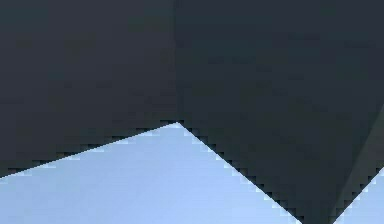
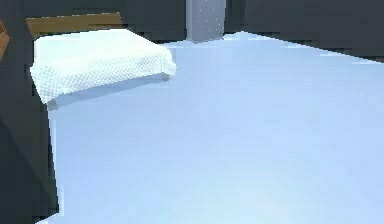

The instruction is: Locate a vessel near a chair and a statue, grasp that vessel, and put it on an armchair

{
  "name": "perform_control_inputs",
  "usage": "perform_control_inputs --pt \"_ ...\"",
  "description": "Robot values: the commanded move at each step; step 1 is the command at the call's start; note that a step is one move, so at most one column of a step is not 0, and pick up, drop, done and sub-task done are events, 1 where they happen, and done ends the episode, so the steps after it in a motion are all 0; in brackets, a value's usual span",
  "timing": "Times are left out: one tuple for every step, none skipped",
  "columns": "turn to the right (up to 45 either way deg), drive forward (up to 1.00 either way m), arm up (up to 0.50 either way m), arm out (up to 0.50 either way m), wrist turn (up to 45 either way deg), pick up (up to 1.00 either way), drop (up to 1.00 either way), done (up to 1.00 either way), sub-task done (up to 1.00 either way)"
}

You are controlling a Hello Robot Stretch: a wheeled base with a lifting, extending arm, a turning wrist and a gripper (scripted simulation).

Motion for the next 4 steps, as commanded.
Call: perform_control_inputs --pt "0.0 0.05 0.0 0.0 0.0 0.0 0.0 0.0 0.0" --pt "-45.0 0.0 0.0 0.0 0.0 0.0 0.0 0.0 0.0" --pt "-39.0 0.0 0.0 0.0 0.0 0.0 0.0 0.0 0.0" --pt "0.0 0.2 0.0 0.0 0.0 0.0 0.0 0.0 0.0"
